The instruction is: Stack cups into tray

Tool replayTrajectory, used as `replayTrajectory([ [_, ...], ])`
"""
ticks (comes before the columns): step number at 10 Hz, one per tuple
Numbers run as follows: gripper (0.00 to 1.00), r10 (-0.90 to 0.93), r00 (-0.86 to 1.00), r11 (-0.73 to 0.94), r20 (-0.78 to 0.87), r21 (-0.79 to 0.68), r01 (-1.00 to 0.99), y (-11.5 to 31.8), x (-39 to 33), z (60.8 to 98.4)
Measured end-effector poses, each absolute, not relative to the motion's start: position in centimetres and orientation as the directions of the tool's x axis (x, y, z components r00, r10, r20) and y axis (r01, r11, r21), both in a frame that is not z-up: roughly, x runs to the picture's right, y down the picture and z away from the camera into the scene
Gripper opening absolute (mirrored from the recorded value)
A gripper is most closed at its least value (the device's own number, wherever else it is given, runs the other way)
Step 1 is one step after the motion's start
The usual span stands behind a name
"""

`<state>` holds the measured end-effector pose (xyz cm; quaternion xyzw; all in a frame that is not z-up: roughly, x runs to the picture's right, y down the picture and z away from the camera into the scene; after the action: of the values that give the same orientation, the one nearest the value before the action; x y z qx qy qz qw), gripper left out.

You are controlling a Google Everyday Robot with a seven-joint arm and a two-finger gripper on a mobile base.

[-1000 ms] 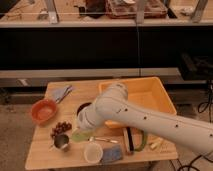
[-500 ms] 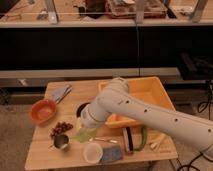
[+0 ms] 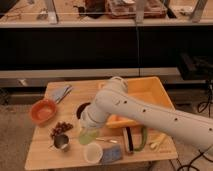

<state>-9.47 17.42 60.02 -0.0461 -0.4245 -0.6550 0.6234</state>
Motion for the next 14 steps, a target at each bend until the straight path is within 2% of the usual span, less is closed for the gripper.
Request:
replayTrajectory([
  [10, 0.12, -0.748, -0.174, 0.182, 0.640, 0.451, 0.874, 21.7, -7.3, 60.5],
  [11, 0.19, -0.745, -0.174, 0.186, 0.644, 0.452, 0.872, 22.0, -7.2, 60.3],
  [14, 0.51, -0.741, -0.183, 0.182, 0.647, 0.455, 0.872, 22.1, -7.2, 60.2],
])
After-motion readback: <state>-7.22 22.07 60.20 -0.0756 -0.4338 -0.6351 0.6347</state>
